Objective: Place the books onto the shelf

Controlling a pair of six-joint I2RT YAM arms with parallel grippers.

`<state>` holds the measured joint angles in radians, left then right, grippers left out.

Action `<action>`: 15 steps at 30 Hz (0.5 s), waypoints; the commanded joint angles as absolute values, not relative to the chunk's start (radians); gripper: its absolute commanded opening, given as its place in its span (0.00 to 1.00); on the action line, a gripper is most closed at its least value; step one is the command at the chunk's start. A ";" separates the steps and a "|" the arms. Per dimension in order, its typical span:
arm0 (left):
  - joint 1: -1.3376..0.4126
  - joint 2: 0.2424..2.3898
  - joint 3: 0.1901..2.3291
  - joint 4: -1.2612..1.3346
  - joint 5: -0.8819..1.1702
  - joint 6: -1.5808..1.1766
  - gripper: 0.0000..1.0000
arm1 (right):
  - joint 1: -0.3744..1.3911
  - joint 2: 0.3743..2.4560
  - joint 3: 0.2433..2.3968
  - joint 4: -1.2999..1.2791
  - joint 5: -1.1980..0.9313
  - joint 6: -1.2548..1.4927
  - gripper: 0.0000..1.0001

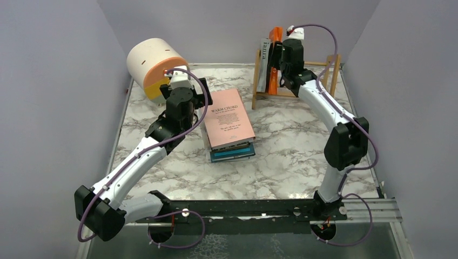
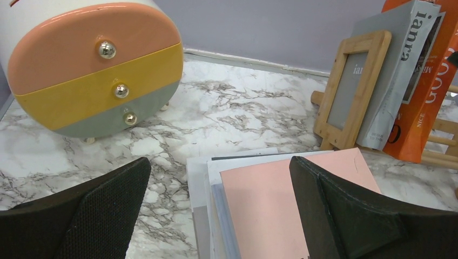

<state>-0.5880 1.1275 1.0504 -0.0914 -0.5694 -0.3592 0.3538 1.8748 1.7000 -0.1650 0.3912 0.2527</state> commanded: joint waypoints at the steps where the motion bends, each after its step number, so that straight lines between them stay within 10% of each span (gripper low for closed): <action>1: -0.583 1.098 1.044 -0.117 -0.591 -0.383 0.99 | 0.358 1.764 1.671 -0.172 0.383 0.275 0.54; 15: -0.583 1.106 1.009 -0.176 -0.425 -0.470 0.99 | 0.359 1.368 1.302 -0.218 -0.124 0.430 0.56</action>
<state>-0.5880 1.1183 1.0290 -0.1604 -0.5159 -0.4301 0.3542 1.4723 1.3972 -0.2169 0.1116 0.3565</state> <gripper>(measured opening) 0.990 0.555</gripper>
